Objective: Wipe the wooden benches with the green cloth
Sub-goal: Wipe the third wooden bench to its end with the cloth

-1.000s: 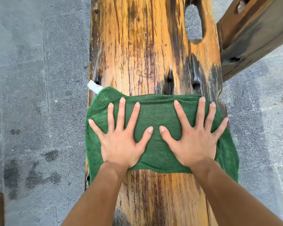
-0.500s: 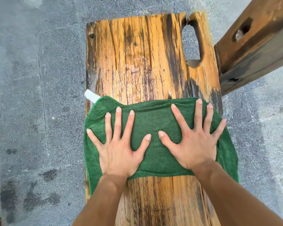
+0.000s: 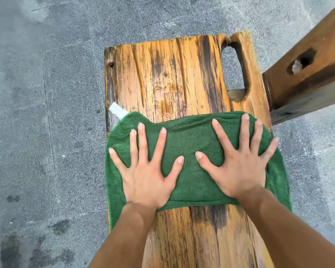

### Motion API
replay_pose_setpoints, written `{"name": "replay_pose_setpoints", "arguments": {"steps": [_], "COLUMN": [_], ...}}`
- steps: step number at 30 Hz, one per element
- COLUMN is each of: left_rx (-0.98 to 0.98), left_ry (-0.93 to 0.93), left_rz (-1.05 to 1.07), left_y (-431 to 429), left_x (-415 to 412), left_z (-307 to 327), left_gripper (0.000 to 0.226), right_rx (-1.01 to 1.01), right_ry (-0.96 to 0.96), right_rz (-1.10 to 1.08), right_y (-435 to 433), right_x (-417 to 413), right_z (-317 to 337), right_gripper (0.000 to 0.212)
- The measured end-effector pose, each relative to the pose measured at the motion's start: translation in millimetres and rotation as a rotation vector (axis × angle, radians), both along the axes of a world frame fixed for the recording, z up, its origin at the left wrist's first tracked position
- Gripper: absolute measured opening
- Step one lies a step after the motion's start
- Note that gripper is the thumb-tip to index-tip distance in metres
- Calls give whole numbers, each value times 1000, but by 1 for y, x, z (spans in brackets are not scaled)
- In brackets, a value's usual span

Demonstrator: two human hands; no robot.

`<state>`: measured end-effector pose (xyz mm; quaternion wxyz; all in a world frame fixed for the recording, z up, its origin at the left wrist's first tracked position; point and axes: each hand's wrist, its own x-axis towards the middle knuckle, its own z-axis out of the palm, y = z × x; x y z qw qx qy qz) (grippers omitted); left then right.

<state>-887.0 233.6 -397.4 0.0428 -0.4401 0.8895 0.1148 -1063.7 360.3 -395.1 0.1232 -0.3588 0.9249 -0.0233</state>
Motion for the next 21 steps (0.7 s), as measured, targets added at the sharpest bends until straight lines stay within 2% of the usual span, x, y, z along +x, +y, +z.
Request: {"name": "replay_pose_setpoints", "arguments": {"steps": [21], "left_rx": [0], "left_ry": [-31], "left_rz": [-4], "left_y": [-44], "left_x": [-38], "left_z": [1], "left_gripper": [77], "right_rx": [-10], "right_ry": [23], "right_rz": [23], "right_y": [-47], "right_x": [-39], "right_z": [-2], "right_gripper": [88]}}
